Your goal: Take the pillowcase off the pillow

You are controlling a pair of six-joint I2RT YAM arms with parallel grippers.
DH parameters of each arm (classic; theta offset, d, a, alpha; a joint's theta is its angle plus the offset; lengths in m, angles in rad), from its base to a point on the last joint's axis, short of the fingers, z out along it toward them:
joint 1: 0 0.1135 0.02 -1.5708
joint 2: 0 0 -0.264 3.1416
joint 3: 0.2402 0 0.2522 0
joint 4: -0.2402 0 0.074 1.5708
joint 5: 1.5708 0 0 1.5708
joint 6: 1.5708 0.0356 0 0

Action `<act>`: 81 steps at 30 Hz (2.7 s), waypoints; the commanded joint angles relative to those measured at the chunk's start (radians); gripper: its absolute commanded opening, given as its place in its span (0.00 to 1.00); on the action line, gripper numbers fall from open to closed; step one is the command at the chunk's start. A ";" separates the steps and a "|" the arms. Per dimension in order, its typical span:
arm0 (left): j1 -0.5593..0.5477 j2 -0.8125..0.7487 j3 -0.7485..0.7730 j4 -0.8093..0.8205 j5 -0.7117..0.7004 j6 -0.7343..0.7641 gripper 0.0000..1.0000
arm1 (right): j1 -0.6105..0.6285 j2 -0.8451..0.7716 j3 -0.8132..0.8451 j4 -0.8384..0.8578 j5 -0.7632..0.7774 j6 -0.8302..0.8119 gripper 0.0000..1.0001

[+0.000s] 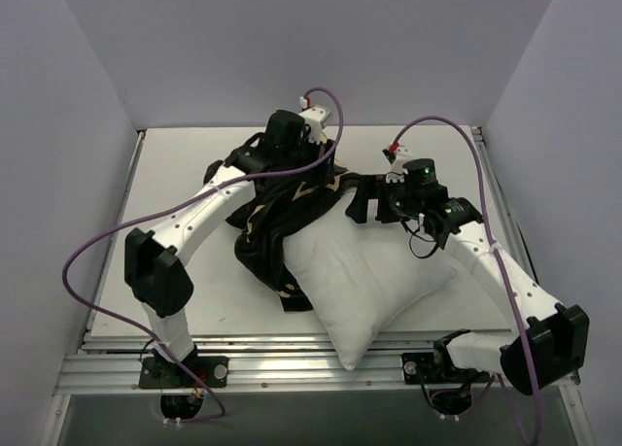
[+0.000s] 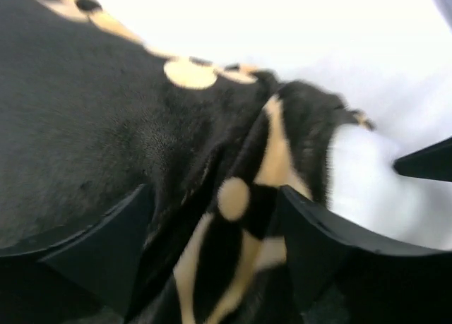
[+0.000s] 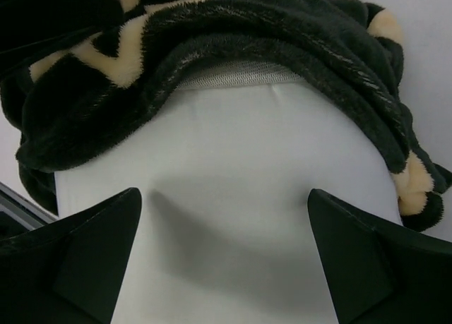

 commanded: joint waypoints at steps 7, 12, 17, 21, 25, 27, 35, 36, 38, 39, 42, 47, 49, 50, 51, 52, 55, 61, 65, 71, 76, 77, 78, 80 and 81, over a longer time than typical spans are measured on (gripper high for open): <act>0.011 0.149 0.056 -0.074 -0.046 0.060 0.28 | 0.020 0.191 -0.060 0.124 -0.103 -0.024 0.93; 0.037 0.134 0.018 -0.015 -0.076 0.030 0.02 | 0.134 0.257 -0.062 0.118 -0.067 -0.063 0.16; 0.112 0.088 -0.046 0.031 -0.207 -0.038 0.02 | 0.177 0.202 -0.085 0.098 -0.056 -0.055 0.00; 0.206 0.002 -0.115 0.069 -0.316 -0.112 0.02 | 0.179 0.110 -0.057 -0.017 -0.053 -0.078 0.00; 0.292 -0.066 -0.145 0.103 -0.435 -0.147 0.02 | 0.179 -0.043 -0.033 -0.132 -0.031 -0.078 0.00; 0.325 -0.087 -0.146 0.120 -0.492 -0.144 0.02 | 0.174 -0.092 -0.025 -0.161 -0.022 -0.069 0.00; 0.382 -0.037 -0.088 0.077 -0.576 -0.138 0.02 | 0.151 -0.243 0.014 -0.285 0.047 -0.056 0.00; 0.382 -0.023 -0.074 0.052 -0.560 -0.151 0.02 | 0.140 -0.253 0.004 -0.276 0.050 -0.056 0.00; 0.382 0.011 -0.089 0.041 -0.515 -0.190 0.02 | 0.102 -0.241 -0.029 -0.265 0.030 -0.060 0.00; 0.381 0.018 -0.121 0.073 -0.450 -0.214 0.02 | 0.096 -0.215 -0.036 -0.256 0.025 -0.061 0.00; 0.373 0.018 -0.180 0.146 -0.300 -0.240 0.03 | 0.110 -0.180 -0.065 -0.194 0.027 -0.046 0.00; 0.312 -0.052 -0.209 0.284 -0.212 -0.185 0.34 | 0.169 -0.131 -0.030 -0.130 0.093 -0.033 0.18; 0.305 -0.090 -0.210 0.307 -0.182 -0.178 0.46 | 0.192 -0.094 0.019 -0.130 0.134 -0.041 0.33; 0.302 -0.144 -0.227 0.316 -0.172 -0.178 0.60 | 0.212 -0.080 0.035 -0.133 0.153 -0.047 0.47; 0.299 -0.175 -0.243 0.337 -0.167 -0.176 0.67 | 0.226 -0.060 0.067 -0.143 0.176 -0.052 0.54; 0.296 -0.246 -0.261 0.341 -0.164 -0.173 0.74 | 0.241 -0.054 0.082 -0.149 0.237 -0.056 0.59; 0.278 -0.390 -0.341 0.301 -0.170 -0.161 0.92 | 0.307 -0.040 0.125 -0.167 0.381 -0.082 0.77; 0.255 -0.659 -0.577 0.094 -0.195 -0.246 0.96 | 0.491 -0.029 0.164 -0.169 0.582 -0.142 0.91; 0.249 -0.834 -0.796 0.052 -0.159 -0.306 0.96 | 0.620 0.001 0.172 -0.155 0.668 -0.173 0.96; 0.250 -1.003 -0.959 -0.021 -0.124 -0.319 0.96 | 0.804 0.085 0.155 -0.166 0.723 -0.193 1.00; 0.252 -1.063 -1.008 -0.032 -0.095 -0.329 0.96 | 0.900 0.144 0.116 -0.173 0.726 -0.173 1.00; 0.252 -1.063 -1.017 -0.034 -0.084 -0.329 0.96 | 0.907 0.165 0.107 -0.173 0.726 -0.164 1.00; 0.252 -1.063 -1.022 -0.031 -0.083 -0.336 0.96 | 0.915 0.177 0.098 -0.170 0.730 -0.158 1.00; 0.252 -1.063 -1.034 -0.023 -0.045 -0.342 0.96 | 0.915 0.219 0.061 -0.166 0.771 -0.144 1.00; 0.252 -1.062 -1.046 -0.012 -0.043 -0.349 0.96 | 0.915 0.237 0.049 -0.163 0.783 -0.135 1.00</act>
